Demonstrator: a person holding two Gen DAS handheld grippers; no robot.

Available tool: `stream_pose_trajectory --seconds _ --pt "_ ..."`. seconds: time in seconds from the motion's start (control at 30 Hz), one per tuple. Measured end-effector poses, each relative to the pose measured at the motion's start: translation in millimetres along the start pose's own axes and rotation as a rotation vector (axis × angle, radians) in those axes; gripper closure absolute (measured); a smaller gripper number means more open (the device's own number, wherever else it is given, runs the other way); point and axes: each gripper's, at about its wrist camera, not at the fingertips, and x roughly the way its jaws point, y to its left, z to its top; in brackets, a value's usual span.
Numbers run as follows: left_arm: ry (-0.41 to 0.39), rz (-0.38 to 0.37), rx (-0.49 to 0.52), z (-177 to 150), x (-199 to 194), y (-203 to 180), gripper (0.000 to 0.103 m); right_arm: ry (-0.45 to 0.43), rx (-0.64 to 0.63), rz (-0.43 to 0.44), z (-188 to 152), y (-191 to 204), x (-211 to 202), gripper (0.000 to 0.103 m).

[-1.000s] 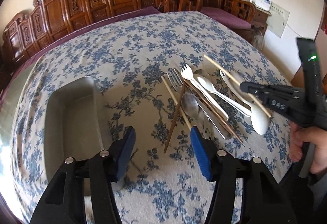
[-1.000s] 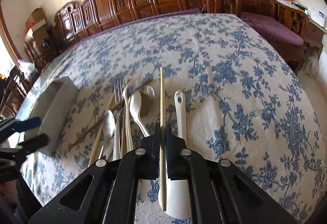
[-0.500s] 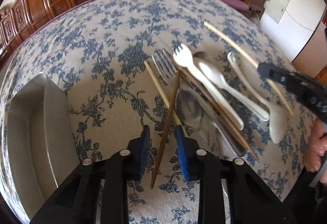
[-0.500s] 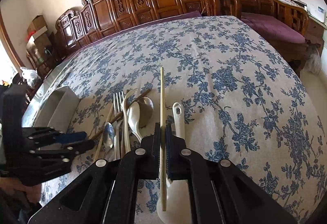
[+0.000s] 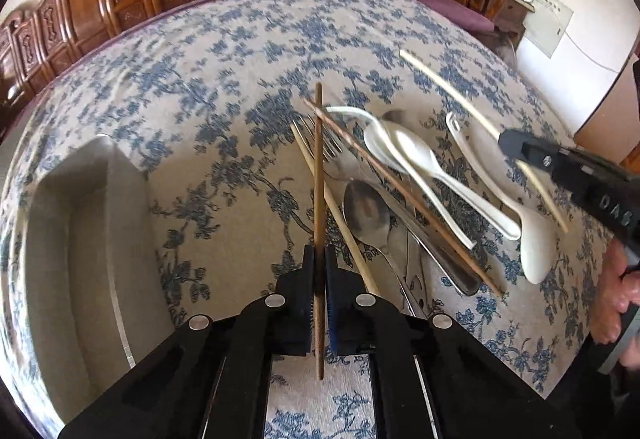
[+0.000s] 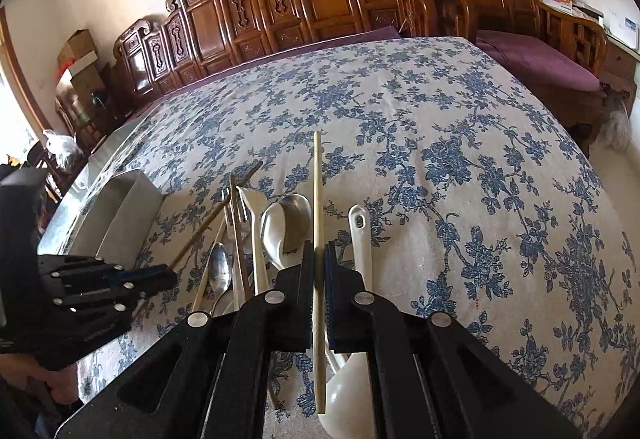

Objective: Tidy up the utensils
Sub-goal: 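Grasp another wooden chopstick with the left gripper while the right gripper holds its chopstick, then carry the chopstick into the grey tray and open the left gripper while the right holds its chopstick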

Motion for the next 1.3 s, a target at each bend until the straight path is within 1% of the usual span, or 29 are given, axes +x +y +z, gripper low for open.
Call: stream_pose_trajectory --seconds 0.1,0.3,0.47,0.7,0.83,1.03,1.3 --pt "-0.022 0.005 -0.011 1.7 -11.6 2.1 0.099 -0.004 -0.006 0.005 -0.7 3.8 -1.7 0.097" --pt "-0.097 0.034 -0.022 8.3 -41.1 7.5 0.099 -0.016 -0.016 0.018 -1.1 11.5 -6.3 0.097" --pt "-0.121 0.038 -0.033 8.6 -56.9 11.6 0.099 -0.015 -0.034 0.026 -3.5 19.8 -8.2 0.097" --pt "-0.147 0.047 -0.038 -5.9 -76.5 21.6 0.099 -0.011 -0.076 0.033 -10.1 38.2 -9.9 0.097" --pt "-0.15 0.05 -0.071 -17.6 -84.9 35.4 0.099 -0.014 -0.098 0.046 -13.4 50.3 -12.5 0.097" --pt "-0.152 0.077 -0.089 -32.5 -95.4 55.8 0.099 -0.024 -0.136 0.069 -17.7 71.8 -15.7 0.097" --pt "-0.13 0.106 -0.125 -46.6 -99.5 89.2 0.099 -0.01 -0.166 0.072 -21.0 83.7 -10.5 0.097"
